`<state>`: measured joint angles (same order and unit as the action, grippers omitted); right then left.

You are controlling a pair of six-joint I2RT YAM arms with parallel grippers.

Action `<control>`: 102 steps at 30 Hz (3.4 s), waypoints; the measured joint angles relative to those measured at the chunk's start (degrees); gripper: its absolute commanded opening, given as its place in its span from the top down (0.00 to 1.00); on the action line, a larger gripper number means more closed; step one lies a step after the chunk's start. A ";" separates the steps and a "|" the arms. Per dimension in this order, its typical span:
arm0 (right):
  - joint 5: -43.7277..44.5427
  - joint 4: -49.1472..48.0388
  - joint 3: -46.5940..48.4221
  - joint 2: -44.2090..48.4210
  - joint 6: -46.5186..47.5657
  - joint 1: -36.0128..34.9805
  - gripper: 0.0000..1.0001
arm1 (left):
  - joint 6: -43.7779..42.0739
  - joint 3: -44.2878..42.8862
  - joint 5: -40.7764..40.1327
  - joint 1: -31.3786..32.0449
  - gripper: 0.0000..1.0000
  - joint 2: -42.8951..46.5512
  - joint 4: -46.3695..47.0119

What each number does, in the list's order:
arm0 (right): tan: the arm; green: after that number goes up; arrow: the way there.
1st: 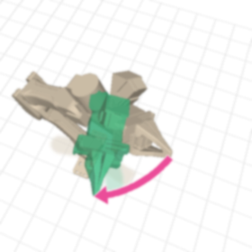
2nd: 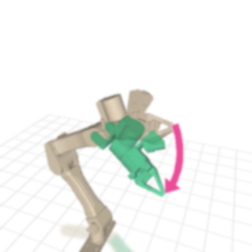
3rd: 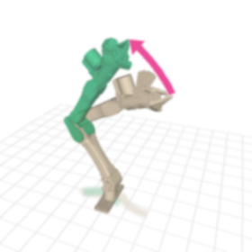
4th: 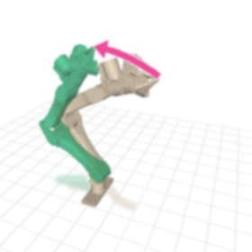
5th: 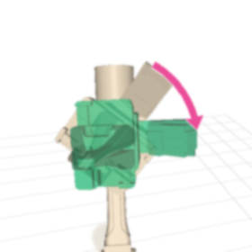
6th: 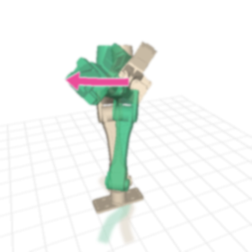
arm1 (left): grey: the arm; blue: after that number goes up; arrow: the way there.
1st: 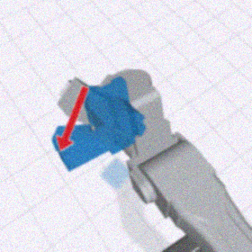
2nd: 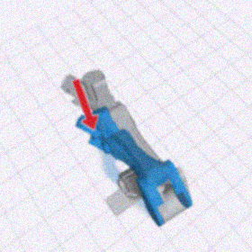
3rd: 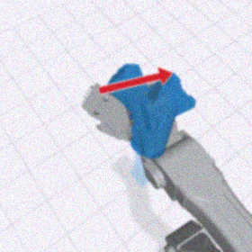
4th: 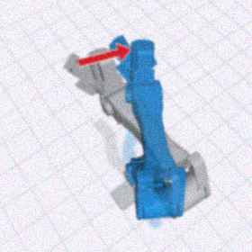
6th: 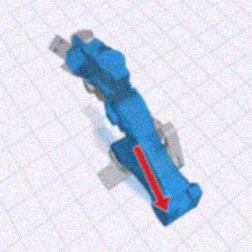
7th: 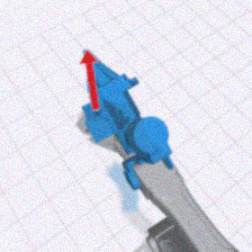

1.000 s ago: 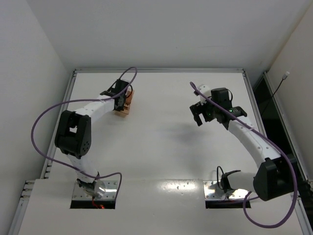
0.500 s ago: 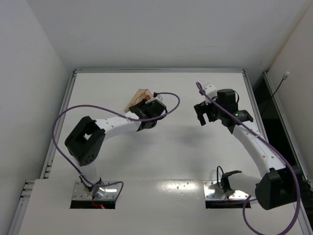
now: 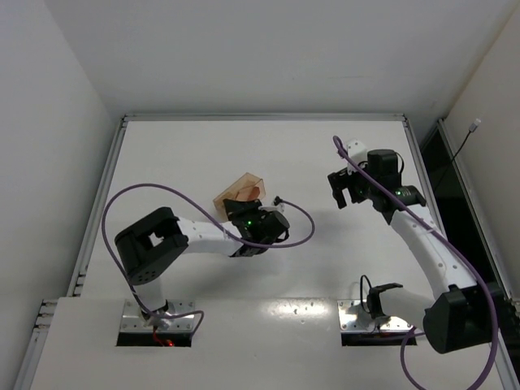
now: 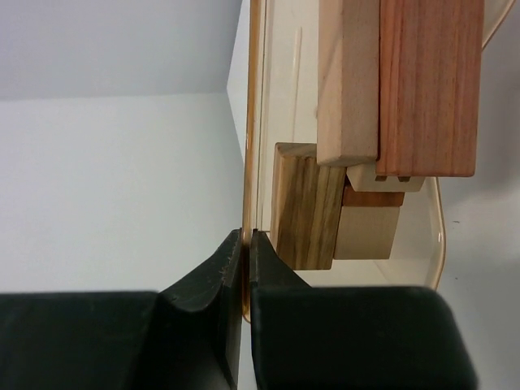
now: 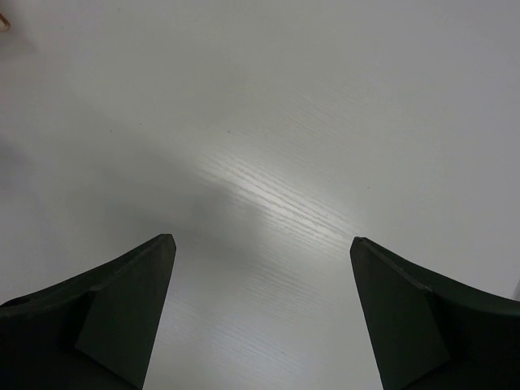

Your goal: Build the wood block tower

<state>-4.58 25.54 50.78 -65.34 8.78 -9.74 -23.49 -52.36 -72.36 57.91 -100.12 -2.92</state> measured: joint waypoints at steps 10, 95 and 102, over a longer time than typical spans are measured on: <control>0.02 0.00 -0.11 0.50 -0.42 1.01 0.14 | -5.79 6.97 -3.89 9.35 1.00 0.00 8.20; 0.07 0.63 0.04 -2.29 -1.40 2.10 0.13 | 10.69 -15.04 9.53 -6.67 1.00 1.73 -7.19; 0.02 0.68 0.20 -3.39 -1.46 2.10 0.13 | 26.05 -18.36 27.23 -12.00 1.00 3.58 -31.21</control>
<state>-4.56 26.22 50.98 -68.73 7.31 -7.64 2.57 -70.72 -45.12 45.91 -96.53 -34.13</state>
